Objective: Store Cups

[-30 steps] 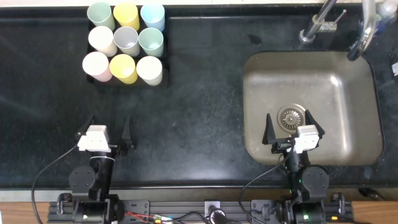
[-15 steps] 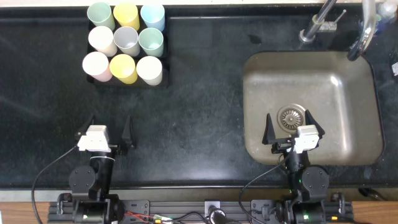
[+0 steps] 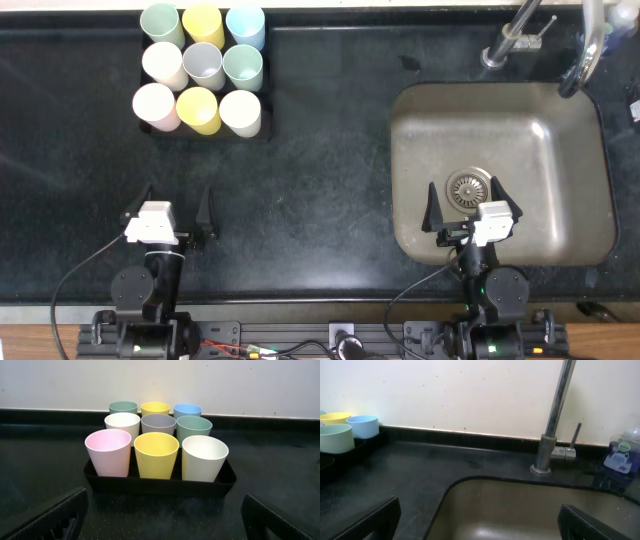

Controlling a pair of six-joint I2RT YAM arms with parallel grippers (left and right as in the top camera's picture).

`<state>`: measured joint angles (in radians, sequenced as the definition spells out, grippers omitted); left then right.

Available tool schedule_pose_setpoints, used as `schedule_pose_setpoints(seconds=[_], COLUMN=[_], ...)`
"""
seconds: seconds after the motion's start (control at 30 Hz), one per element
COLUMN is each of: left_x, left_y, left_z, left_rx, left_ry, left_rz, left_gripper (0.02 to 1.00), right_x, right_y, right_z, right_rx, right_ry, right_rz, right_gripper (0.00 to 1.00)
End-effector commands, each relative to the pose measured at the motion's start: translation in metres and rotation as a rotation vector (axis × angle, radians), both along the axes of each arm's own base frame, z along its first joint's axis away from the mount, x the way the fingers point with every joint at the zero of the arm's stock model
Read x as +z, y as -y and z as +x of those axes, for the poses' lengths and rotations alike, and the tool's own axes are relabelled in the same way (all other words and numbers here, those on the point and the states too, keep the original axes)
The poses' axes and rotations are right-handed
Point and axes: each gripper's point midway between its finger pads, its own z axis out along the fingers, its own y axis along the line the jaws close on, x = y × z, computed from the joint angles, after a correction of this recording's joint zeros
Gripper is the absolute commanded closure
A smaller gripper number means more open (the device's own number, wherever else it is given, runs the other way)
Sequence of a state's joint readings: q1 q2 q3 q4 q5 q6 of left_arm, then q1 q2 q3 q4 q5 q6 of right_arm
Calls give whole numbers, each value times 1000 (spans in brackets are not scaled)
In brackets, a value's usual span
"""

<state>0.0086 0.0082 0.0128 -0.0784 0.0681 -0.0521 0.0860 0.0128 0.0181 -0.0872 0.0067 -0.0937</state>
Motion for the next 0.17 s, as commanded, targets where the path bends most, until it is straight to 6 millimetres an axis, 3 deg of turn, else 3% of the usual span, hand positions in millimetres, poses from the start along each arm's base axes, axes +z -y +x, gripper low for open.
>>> schedule_pose_setpoints(seconds=[0.03,0.17], left_x=[-1,-1], left_y=[-1,-1], left_z=[0,0], left_rx=[5,5], left_ry=[0,0], left_rz=[-1,-1], left_gripper=[18,18], right_x=[-2,-2], right_y=[-1,-1], right_z=[0,0], right_rx=[1,1], right_ry=[5,5], right_rz=[2,1], right_gripper=[5,5])
